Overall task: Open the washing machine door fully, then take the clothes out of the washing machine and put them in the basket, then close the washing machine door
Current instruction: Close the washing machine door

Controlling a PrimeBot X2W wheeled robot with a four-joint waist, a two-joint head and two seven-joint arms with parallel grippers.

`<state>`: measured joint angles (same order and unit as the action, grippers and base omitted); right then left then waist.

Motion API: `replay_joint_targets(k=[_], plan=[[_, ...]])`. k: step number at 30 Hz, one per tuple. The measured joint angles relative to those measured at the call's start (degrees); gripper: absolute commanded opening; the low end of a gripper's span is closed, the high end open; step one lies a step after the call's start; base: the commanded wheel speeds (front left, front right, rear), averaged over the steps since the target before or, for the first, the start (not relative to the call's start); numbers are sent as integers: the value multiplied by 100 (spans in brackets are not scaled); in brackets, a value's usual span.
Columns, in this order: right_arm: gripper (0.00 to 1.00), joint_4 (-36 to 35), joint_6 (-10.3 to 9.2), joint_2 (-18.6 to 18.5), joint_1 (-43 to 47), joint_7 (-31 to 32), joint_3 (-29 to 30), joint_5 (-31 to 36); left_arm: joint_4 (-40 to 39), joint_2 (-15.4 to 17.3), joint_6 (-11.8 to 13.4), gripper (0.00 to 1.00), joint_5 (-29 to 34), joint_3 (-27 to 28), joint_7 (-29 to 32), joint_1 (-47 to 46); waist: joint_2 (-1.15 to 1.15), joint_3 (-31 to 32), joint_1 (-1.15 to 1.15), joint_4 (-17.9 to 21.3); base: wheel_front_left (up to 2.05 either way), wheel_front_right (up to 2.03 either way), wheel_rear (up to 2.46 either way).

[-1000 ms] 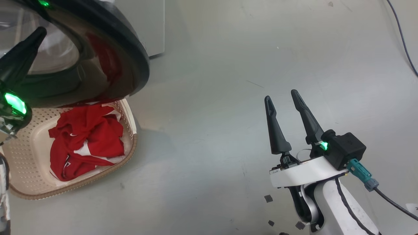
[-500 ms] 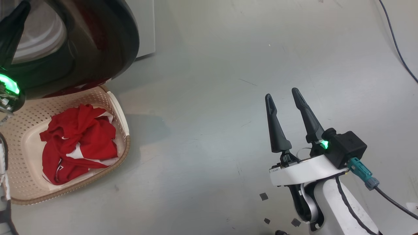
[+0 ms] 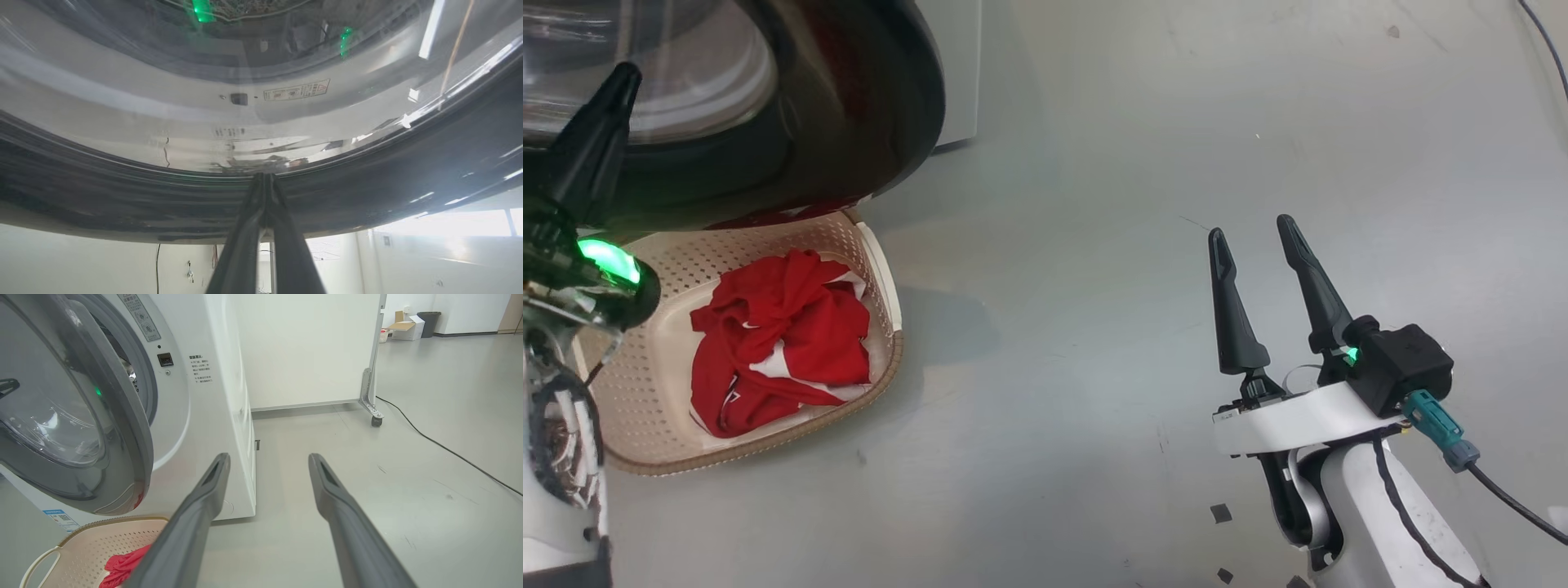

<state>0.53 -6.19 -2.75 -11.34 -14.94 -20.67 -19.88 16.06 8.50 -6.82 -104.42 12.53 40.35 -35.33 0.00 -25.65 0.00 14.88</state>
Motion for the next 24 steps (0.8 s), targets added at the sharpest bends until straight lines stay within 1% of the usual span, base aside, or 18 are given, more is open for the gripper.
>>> replay_joint_targets(k=[7, 11, 16, 17, 19, 20, 21, 23, 24], plan=[[100, 137, 7, -1, 4, 0, 87, 204, -97, -297, -10, 0, -202, 299, -1, 556, 0, 140, 0, -320, 0, 0, 0], [100, 226, 36, -3, 17, 0, 145, 278, -402, -460, -10, 0, -237, 532, 0, 825, 0, 253, 0, -508, 0, 0, 0], [100, 341, 103, -4, 85, 0, 235, 369, -641, -608, -11, 0, -247, 693, 37, 1242, 0, 427, 0, -733, 0, 0, 0], [100, 363, 108, -5, 124, 0, 245, 393, -668, -633, -11, 7, -247, 712, 47, 1340, 0, 462, 0, -778, 0, 0, 0], [100, 394, 127, -5, 193, 0, 254, 442, -737, -665, -11, 17, -259, 750, 76, 1529, 0, 539, 0, -870, 0, 0, 0], [100, 411, 159, -4, 220, 0, 261, 454, -761, -670, -10, 25, -287, 765, 93, 1616, 0, 576, 0, -914, 0, 0, 0], [100, 433, 160, -3, 246, 0, 272, 459, -780, -678, -11, 31, -334, 782, 93, 1699, 0, 615, 0, -958, 0, 0, 0], [100, 471, 189, -5, 267, 0, 298, 490, -832, -687, -10, 40, -401, 803, 125, 1875, 0, 697, 0, -1041, 0, 0, 0], [100, 486, 210, -5, 274, 0, 307, 490, -846, -693, -11, 53, -401, 818, 125, 1960, 0, 740, 0, -1080, 0, 0, 0]])
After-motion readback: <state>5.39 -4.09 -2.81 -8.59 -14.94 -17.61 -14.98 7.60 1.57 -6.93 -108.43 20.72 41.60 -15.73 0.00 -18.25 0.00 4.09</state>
